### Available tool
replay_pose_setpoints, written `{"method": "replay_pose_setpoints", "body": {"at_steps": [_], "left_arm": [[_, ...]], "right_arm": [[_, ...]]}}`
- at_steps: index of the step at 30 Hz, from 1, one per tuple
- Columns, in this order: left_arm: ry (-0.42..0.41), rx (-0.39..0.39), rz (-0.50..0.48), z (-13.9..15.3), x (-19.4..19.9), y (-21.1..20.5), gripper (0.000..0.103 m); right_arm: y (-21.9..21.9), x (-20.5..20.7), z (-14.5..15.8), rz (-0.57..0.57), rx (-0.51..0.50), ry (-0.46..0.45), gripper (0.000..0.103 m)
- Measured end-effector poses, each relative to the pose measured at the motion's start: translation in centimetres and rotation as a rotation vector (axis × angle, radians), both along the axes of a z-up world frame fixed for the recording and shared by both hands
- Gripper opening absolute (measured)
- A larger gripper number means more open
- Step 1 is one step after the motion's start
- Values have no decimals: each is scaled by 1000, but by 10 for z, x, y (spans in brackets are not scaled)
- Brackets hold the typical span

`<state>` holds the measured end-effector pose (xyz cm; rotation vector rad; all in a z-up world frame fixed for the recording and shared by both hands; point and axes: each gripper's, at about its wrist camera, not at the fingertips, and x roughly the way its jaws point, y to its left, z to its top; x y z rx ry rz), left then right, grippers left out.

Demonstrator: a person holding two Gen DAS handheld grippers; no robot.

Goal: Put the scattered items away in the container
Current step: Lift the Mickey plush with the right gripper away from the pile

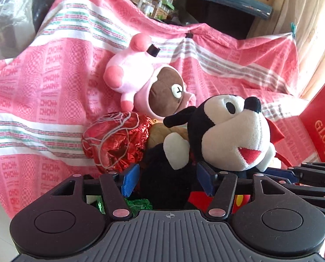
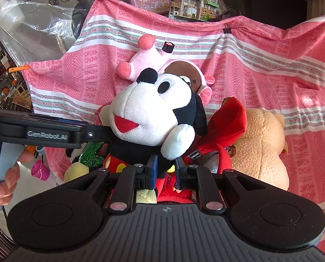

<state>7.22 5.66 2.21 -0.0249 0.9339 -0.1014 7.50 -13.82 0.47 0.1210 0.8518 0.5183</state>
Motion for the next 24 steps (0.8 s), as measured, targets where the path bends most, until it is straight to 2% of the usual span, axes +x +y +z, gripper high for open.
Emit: {"method": "replay_pose_setpoints", "body": {"at_steps": [10, 14, 15, 16, 17, 18, 19, 21, 22, 24], "left_arm": [[-45, 74, -32, -22, 14, -20, 70], [-62, 119, -46, -25, 17, -26, 75], [-61, 113, -57, -26, 19, -26, 71], [-58, 95, -80, -27, 20, -26, 56], [-48, 65, -116, -27, 20, -26, 30], [-43, 49, -135, -28, 20, -28, 27], [-53, 72, -135, -29, 18, -32, 30], [-62, 94, -132, -29, 17, -35, 25], [-57, 83, -121, -29, 16, -33, 16], [-45, 54, -113, -27, 13, -27, 14]], "right_arm": [[-8, 1, -5, -17, 14, 29, 19], [-12, 5, -8, -41, 39, 56, 19], [-14, 7, -9, -49, 48, 64, 19], [-15, 8, -10, -57, 60, 72, 20], [-17, 10, -11, -65, 73, 79, 20], [-18, 11, -11, -72, 83, 83, 20], [-19, 12, -11, -80, 87, 88, 20], [-21, 13, -11, -87, 96, 95, 20], [-21, 13, -11, -91, 100, 98, 21], [-24, 14, -9, -104, 109, 102, 23]]}}
